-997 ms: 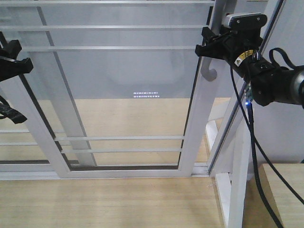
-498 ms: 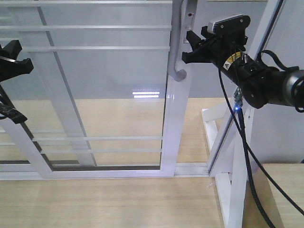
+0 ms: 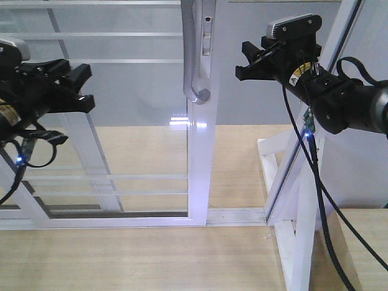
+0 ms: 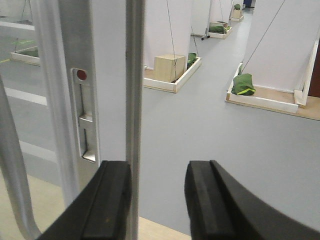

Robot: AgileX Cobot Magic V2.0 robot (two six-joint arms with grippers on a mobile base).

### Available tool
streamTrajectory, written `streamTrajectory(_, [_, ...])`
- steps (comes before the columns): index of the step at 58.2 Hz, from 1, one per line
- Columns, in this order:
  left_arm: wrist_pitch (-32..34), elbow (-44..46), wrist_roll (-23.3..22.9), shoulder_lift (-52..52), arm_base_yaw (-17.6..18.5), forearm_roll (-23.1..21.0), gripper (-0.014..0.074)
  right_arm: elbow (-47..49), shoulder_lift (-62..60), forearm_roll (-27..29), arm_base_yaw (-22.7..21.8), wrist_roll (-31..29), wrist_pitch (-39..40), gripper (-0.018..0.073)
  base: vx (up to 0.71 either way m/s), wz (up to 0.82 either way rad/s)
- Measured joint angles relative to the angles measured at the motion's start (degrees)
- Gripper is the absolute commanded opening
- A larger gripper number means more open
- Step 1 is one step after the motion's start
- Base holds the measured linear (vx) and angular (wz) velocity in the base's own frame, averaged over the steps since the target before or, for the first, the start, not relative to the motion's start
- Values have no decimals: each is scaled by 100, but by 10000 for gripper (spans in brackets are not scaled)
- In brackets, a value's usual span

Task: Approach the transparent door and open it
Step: 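Move the left gripper onto the silver handle and grasp it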

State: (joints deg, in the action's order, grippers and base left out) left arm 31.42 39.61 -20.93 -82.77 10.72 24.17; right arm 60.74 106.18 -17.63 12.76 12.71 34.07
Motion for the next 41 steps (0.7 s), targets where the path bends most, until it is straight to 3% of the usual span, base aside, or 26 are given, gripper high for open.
streamTrajectory(23, [178, 1868, -191, -1849, 410, 43, 388, 0, 0, 0, 0, 0, -13, 342, 0, 0])
streamTrajectory(41, [82, 2603, -191, -2612, 604, 43, 388, 0, 0, 0, 0, -20, -53, 342, 0, 0])
